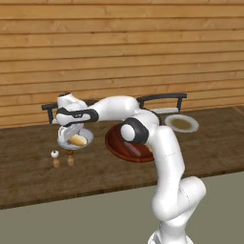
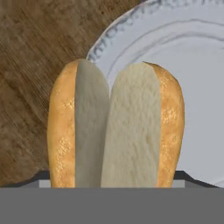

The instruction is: Place one bun and one sausage from the bowl on each plate.

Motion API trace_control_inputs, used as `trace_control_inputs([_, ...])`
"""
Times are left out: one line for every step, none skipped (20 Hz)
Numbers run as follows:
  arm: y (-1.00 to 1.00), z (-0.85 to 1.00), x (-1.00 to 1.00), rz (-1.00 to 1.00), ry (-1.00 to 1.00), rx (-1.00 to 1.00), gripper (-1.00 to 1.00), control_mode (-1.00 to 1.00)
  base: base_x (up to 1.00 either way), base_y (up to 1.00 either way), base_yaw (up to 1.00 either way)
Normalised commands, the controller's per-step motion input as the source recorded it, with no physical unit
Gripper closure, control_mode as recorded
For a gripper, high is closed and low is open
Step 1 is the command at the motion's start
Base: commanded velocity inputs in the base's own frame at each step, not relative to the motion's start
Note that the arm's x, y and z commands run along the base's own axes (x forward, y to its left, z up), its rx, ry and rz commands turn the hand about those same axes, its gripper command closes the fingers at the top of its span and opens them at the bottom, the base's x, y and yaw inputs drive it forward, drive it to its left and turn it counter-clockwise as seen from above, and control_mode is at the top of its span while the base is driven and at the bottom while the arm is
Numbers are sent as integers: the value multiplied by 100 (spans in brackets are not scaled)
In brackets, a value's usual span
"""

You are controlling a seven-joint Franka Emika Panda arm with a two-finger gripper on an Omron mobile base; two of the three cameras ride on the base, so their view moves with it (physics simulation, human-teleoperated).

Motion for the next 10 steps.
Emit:
trace_control_inputs([12, -29, 34, 0, 0, 3, 100, -100, 0, 0, 0])
trace_control_inputs([8, -35, 21, 0, 0, 3, 100, -100, 0, 0, 0])
trace_control_inputs([2, -35, 10, 0, 0, 0, 100, -100, 0, 0, 0])
trace_control_inputs([0, -43, 0, 0, 5, 0, 100, -100, 0, 0, 0])
trace_control_inputs([0, -41, 0, 0, 5, 0, 100, -100, 0, 0, 0])
trace_control_inputs([0, -30, 0, 0, 3, 0, 100, -100, 0, 0, 0])
trace_control_inputs([0, -16, 0, 1, 0, 0, 100, -100, 0, 0, 0])
trace_control_inputs([4, -3, 10, 0, 0, 0, 100, -100, 0, 0, 0])
trace_control_inputs([6, 0, 21, 0, 0, 0, 100, -100, 0, 0, 0])
trace_control_inputs([6, 0, 25, 0, 0, 0, 100, -100, 0, 0, 0])
